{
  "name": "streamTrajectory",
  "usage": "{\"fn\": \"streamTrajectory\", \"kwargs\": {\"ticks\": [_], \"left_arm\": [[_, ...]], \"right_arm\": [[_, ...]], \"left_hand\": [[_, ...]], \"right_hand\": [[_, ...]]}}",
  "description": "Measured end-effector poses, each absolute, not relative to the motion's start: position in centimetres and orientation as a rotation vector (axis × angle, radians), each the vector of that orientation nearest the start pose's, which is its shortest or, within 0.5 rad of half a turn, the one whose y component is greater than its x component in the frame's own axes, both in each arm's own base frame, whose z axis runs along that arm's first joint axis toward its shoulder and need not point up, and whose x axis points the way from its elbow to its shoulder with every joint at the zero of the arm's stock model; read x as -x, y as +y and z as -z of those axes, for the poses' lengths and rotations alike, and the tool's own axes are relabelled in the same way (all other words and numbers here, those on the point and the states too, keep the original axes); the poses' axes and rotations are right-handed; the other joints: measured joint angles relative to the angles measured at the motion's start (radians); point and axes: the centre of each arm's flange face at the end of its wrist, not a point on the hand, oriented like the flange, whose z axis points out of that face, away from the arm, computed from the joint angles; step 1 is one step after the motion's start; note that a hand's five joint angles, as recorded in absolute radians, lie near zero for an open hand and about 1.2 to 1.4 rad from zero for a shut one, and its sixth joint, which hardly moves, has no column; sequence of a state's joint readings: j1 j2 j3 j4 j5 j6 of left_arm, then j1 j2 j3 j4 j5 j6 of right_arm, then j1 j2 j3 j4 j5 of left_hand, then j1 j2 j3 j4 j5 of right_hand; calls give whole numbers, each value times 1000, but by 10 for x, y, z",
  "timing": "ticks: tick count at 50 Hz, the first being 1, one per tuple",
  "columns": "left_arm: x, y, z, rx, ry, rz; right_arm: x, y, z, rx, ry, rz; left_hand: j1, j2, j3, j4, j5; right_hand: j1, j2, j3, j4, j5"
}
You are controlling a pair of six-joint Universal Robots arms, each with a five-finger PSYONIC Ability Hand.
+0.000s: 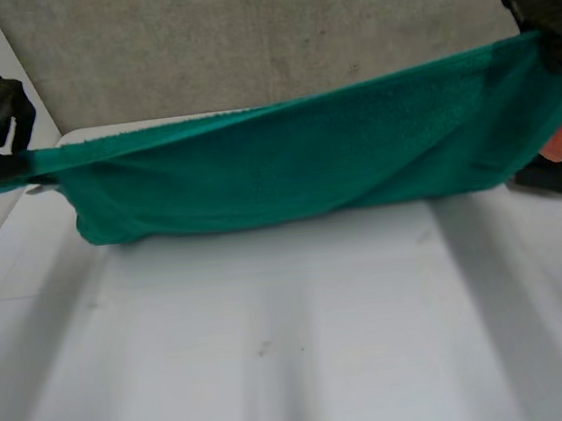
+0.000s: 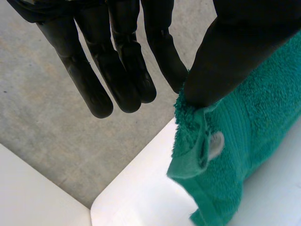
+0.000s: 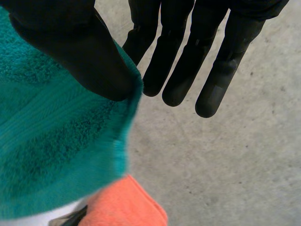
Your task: Fold the laundry.
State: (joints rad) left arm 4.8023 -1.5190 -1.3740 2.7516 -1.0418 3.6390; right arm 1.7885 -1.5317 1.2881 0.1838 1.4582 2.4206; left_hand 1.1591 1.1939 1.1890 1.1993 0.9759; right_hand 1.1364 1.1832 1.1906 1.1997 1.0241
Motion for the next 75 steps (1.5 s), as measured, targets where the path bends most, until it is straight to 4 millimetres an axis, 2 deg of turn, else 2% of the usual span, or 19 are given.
{"fn": "streamTrajectory", "kwargs": {"ticks": [5, 11, 16, 20, 24, 27, 32, 35, 39, 43, 47, 52, 59, 62, 67, 70, 71, 72, 75], "left_arm": [[151, -271, -351, -995, 2231, 2009], [159, -286, -307, -1081, 2408, 1751], [170, -316, -266, -1174, 2404, 1608], [186, -357, -252, -1163, 2286, 1721], [197, -396, -270, -1045, 2114, 1994], [202, -424, -304, -879, 1902, 2301], [199, -444, -369, -608, 1519, 2717], [195, -445, -390, -524, 1387, 2829], [193, -443, -395, -491, 1372, 2862], [194, -442, -372, -515, 1519, 2799], [197, -439, -337, -570, 1691, 2706], [201, -431, -283, -661, 1902, 2555], [201, -403, -210, -807, 2185, 2250], [198, -382, -183, -895, 2310, 2073], [187, -340, -165, -1035, 2486, 1779], [179, -311, -167, -1118, 2567, 1594], [179, -311, -167, -1118, 2567, 1594], [172, -291, -170, -1181, 2616, 1455], [163, -260, -178, -1287, 2681, 1227]], "right_arm": [[-205, -271, -369, 1293, 2100, 2381], [-215, -288, -328, 1477, 2238, 2101], [-230, -316, -285, 1516, 2308, 1989], [-246, -347, -269, 1383, 2287, 2122], [-258, -376, -281, 1140, 2128, 2409], [-266, -397, -310, 877, 1844, 2711], [-270, -408, -362, 558, 1310, 3048], [-271, -408, -377, 480, 1117, 3121], [-275, -411, -378, 473, 1032, 3124], [-280, -421, -353, 547, 1165, 3028], [-283, -426, -326, 612, 1316, 2928], [-286, -428, -272, 742, 1549, 2742], [-285, -413, -198, 968, 1831, 2471], [-279, -400, -172, 1096, 1964, 2338], [-263, -367, -151, 1332, 2185, 2063], [-248, -338, -148, 1507, 2327, 1832], [-248, -338, -148, 1507, 2327, 1832], [-234, -315, -148, 1636, 2421, 1633], [-215, -281, -153, 1806, 2509, 1337]], "left_hand": [[0, 0, 0, 0, 0], [0, 0, 0, 0, 0], [0, 0, 0, 0, 0], [0, 0, 0, 0, 0], [0, 0, 0, 0, 0], [0, 0, 0, 0, 0], [0, 1, 0, 0, 0], [0, 1, 0, 0, 0], [0, 1, 0, 0, 0], [0, 1, 0, 0, 0], [0, 1, 0, 0, 0], [0, 1, 0, 0, 0], [0, 1, 0, 0, 0], [0, 1, 0, 0, 0], [0, 1, 1, 0, 0], [0, 1, 0, 0, 0], [0, 1, 0, 0, 0], [0, 1, 1, 0, 0], [0, 1, 1, 0, 0]], "right_hand": [[0, 0, 0, 0, 0], [0, 0, 0, 0, 0], [0, 0, 0, 0, 0], [0, 0, 1, 0, 0], [0, 1, 1, 0, 0], [0, 2, 2, 0, 0], [0, 2, 3, 1, 0], [0, 2, 3, 1, 0], [0, 2, 3, 1, 0], [0, 2, 3, 2, 0], [0, 2, 3, 2, 0], [0, 2, 3, 2, 0], [0, 2, 3, 2, 0], [0, 2, 3, 2, 0], [0, 2, 3, 2, 0], [0, 2, 3, 2, 0], [0, 2, 3, 2, 0], [0, 2, 3, 2, 0], [0, 2, 3, 2, 0]]}}
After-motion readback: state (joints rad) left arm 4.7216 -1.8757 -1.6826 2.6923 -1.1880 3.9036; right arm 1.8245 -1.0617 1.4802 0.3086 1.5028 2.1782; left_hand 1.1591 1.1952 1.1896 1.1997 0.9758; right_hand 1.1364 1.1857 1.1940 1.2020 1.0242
